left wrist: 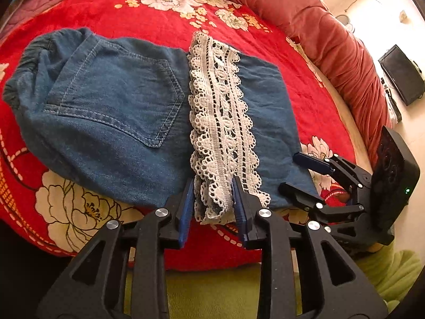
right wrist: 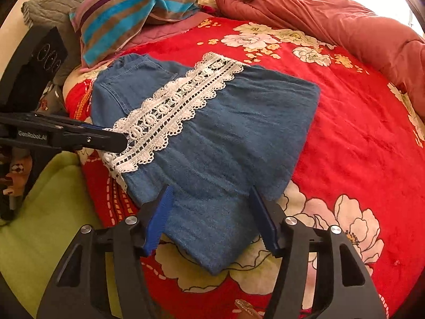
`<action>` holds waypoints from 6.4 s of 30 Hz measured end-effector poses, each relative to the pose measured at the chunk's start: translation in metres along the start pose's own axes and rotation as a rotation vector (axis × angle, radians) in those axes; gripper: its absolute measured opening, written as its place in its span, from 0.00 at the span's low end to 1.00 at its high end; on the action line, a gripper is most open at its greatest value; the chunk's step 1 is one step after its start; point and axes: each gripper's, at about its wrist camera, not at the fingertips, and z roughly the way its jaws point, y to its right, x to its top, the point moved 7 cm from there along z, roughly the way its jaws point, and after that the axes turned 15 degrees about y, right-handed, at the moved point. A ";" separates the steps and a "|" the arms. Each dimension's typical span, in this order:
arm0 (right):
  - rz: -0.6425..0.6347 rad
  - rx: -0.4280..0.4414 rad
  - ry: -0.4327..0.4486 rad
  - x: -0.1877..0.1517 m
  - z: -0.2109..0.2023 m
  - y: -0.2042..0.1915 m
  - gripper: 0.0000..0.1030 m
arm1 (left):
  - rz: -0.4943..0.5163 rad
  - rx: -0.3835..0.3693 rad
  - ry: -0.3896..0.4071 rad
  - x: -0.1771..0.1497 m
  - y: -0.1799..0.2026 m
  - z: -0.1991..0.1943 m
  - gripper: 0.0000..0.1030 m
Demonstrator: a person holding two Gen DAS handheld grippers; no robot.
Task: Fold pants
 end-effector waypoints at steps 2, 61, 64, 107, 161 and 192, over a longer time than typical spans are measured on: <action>0.002 -0.001 0.006 0.002 -0.003 0.000 0.57 | 0.009 0.005 0.008 0.001 0.001 -0.003 0.20; -0.088 0.056 0.099 0.117 0.035 -0.041 0.87 | -0.137 0.240 0.259 0.035 -0.099 -0.084 0.90; -0.088 0.056 0.088 0.121 0.046 -0.045 0.96 | -0.172 0.236 0.253 0.033 -0.112 -0.083 0.90; -0.162 0.585 -0.257 0.168 0.222 -0.156 0.36 | -0.346 -0.035 0.277 0.048 -0.136 -0.038 0.71; 0.400 0.176 0.000 0.054 0.053 0.074 0.57 | 0.193 -0.238 0.100 0.011 0.055 0.011 0.80; -0.364 0.290 0.145 0.045 -0.037 -0.085 0.58 | 0.120 0.004 0.109 0.087 0.000 0.022 0.36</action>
